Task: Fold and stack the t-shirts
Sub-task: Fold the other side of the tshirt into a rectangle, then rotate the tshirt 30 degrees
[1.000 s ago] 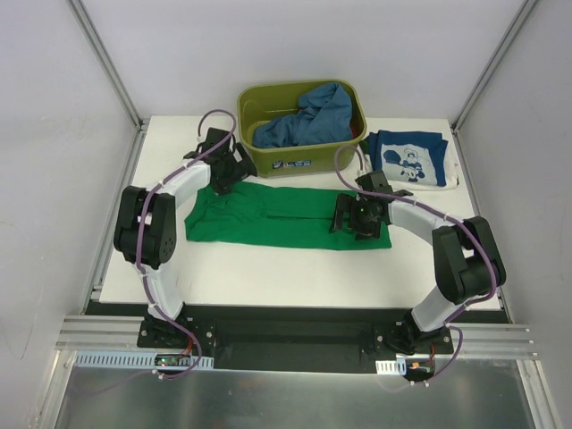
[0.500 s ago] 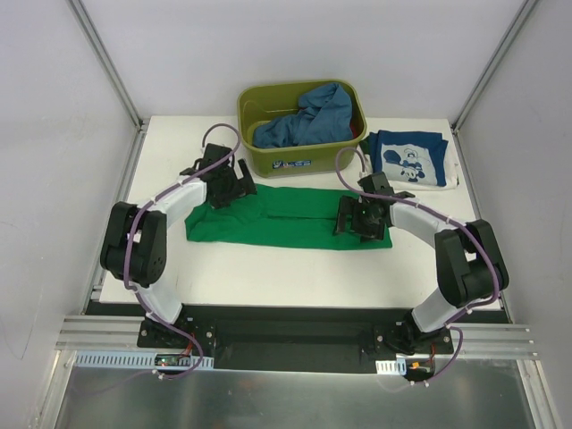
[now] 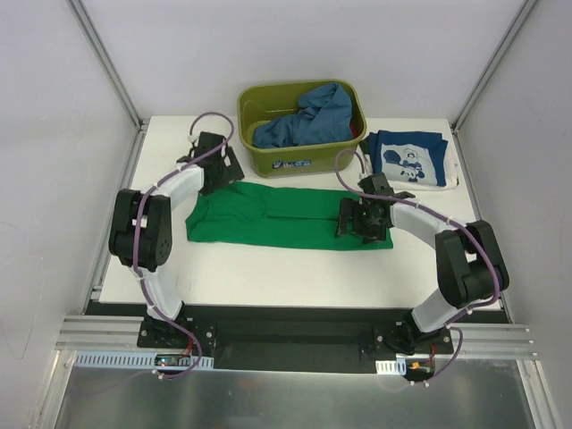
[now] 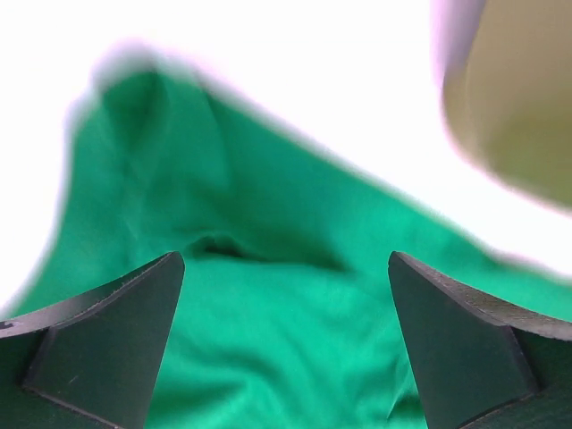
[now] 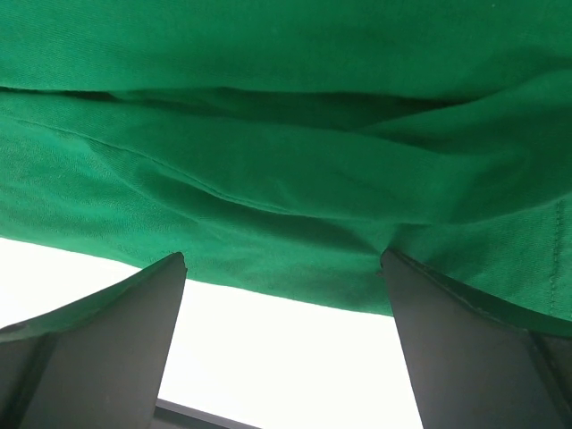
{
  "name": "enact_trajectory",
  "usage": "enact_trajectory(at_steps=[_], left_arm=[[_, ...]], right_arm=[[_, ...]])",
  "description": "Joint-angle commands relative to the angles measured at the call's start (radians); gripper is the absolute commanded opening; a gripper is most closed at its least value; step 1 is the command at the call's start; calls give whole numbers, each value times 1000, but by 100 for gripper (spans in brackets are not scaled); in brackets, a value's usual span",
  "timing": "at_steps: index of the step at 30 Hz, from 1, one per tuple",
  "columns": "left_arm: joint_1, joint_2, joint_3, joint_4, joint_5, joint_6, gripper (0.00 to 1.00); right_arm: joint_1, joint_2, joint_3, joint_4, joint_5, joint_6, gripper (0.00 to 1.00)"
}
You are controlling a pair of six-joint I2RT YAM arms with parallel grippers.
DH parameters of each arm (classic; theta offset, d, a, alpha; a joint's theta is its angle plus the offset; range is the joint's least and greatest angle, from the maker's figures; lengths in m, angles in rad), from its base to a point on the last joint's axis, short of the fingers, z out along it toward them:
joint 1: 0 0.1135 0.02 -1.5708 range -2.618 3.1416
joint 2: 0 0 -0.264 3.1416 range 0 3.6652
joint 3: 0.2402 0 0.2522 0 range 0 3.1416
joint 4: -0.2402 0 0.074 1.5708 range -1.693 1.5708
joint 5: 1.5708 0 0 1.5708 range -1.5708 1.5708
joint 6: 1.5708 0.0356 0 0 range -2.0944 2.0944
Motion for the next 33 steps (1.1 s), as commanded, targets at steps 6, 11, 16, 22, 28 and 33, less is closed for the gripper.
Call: enact_trajectory(at_steps=[6, 11, 16, 22, 28, 33], left_arm=[[87, -27, 149, 25, 20, 9, 99], [81, -209, -88, 27, 127, -121, 100], [-2, -318, -312, 27, 161, -168, 99], [-36, -291, -344, 29, 137, -166, 99], [8, -172, -298, 21, 146, -161, 99], [70, -55, -225, -27, 154, -168, 99]], right_arm=[[3, -70, 34, -53, 36, -41, 97], [2, -70, 111, -56, 42, -52, 97], [2, 34, 252, -52, 68, -76, 97], [2, 261, 400, -82, 88, -111, 97], [12, 280, 340, -89, 10, -85, 97], [72, 174, 123, 3, -191, -24, 97]])
